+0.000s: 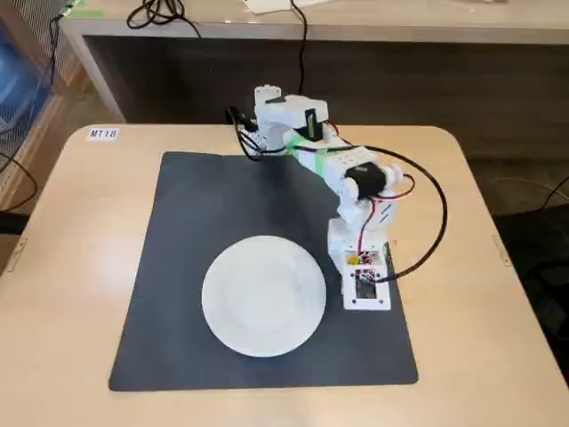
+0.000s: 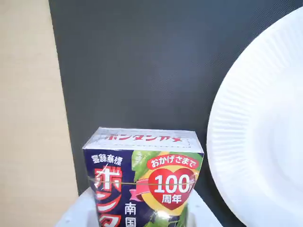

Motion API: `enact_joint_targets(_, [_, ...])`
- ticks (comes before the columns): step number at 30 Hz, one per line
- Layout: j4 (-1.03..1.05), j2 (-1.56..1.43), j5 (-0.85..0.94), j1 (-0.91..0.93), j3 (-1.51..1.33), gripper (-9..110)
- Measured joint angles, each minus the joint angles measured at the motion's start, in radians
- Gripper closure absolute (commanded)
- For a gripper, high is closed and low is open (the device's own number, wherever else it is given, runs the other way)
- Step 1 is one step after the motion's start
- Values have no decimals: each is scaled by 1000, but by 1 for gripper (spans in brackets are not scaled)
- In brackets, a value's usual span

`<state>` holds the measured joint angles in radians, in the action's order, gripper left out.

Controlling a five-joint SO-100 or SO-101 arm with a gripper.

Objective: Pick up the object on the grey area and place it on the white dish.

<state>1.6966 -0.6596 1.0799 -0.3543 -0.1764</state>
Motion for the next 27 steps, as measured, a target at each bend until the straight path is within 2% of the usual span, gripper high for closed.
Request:
enact_joint_targets(14, [0,-32,-12,268,-25,89])
enact_joint_targets(27, [0,49,-14,362,-25,90])
